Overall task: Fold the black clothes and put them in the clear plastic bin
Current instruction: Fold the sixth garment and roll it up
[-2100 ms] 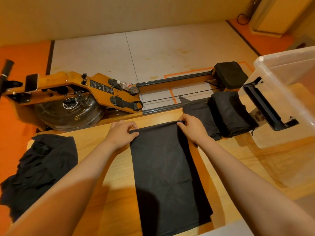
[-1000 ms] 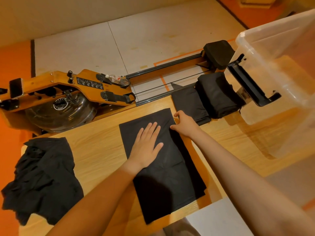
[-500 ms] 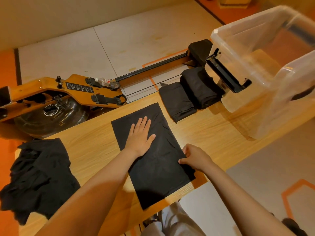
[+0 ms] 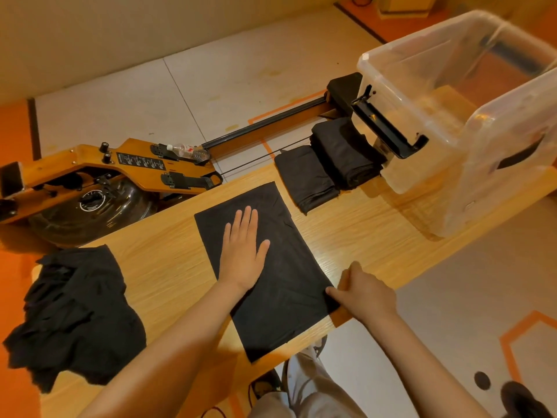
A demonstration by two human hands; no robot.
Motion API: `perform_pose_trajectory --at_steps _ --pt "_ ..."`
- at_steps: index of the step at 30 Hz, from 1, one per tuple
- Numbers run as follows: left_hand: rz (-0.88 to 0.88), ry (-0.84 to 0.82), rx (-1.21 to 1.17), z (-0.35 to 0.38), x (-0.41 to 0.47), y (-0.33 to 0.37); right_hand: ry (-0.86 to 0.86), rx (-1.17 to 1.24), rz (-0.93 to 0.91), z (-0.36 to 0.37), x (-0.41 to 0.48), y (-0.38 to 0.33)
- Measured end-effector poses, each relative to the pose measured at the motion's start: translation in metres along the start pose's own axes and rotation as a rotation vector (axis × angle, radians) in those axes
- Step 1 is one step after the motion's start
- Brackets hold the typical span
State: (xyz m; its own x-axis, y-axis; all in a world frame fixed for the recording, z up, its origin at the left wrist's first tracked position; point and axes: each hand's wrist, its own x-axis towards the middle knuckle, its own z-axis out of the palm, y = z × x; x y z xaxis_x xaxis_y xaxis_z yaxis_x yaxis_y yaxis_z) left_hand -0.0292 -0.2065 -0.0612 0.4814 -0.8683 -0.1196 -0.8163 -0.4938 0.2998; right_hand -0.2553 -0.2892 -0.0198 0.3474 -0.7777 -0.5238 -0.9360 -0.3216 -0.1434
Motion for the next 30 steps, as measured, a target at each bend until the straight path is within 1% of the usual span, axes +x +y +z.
perform_pose_trajectory --at_steps 1,2,3,4,5,6,7,9,11,13,16,18,22,26,28,30 --pt "-0.017 0.031 -0.011 0.004 -0.014 0.005 0.151 -0.015 -0.068 0.002 -0.002 -0.008" --pt "-0.023 0.042 -0.004 0.01 -0.028 0.009 0.304 0.011 -0.179 0.009 -0.001 -0.016" --pt "-0.025 0.044 0.01 0.017 -0.042 0.012 0.415 0.031 -0.311 0.02 0.0 -0.027" --pt "-0.032 0.038 0.025 0.025 -0.055 0.014 0.471 0.026 -0.446 0.032 0.003 -0.037" --pt "-0.044 0.018 0.038 0.032 -0.066 0.013 0.46 0.01 -0.569 0.044 0.006 -0.046" --pt "-0.055 -0.012 0.06 0.038 -0.076 0.011 0.411 -0.025 -0.666 0.056 0.008 -0.052" --pt "-0.059 -0.035 0.088 0.044 -0.085 0.006 0.354 -0.079 -0.723 0.066 0.012 -0.054" --pt "-0.036 -0.066 0.132 0.05 -0.098 -0.007 0.28 -0.165 -0.745 0.078 0.018 -0.047" --pt "0.002 -0.079 0.166 0.049 -0.102 -0.016 0.256 -0.208 -0.721 0.085 0.022 -0.037" --pt "0.002 -0.081 0.189 0.046 -0.103 -0.016 0.242 -0.201 -0.68 0.086 0.021 -0.033" --pt "-0.056 -0.083 0.158 0.039 -0.107 -0.008 0.248 -0.16 -0.566 0.086 0.016 -0.033" --pt "-0.023 -0.103 0.126 0.041 -0.12 -0.003 0.244 -0.161 -0.544 0.088 0.011 -0.026" --pt "0.118 -0.219 0.157 0.052 -0.156 -0.007 0.231 -0.221 -0.623 0.096 -0.005 -0.006" --pt "0.148 -0.245 0.153 0.047 -0.164 -0.012 0.227 -0.255 -0.698 0.101 -0.018 0.008" --pt "0.181 -0.219 0.162 0.046 -0.167 -0.013 0.229 -0.263 -0.714 0.103 -0.021 0.011" --pt "0.187 -0.241 0.175 0.046 -0.172 -0.014 0.233 -0.258 -0.731 0.105 -0.024 0.014"
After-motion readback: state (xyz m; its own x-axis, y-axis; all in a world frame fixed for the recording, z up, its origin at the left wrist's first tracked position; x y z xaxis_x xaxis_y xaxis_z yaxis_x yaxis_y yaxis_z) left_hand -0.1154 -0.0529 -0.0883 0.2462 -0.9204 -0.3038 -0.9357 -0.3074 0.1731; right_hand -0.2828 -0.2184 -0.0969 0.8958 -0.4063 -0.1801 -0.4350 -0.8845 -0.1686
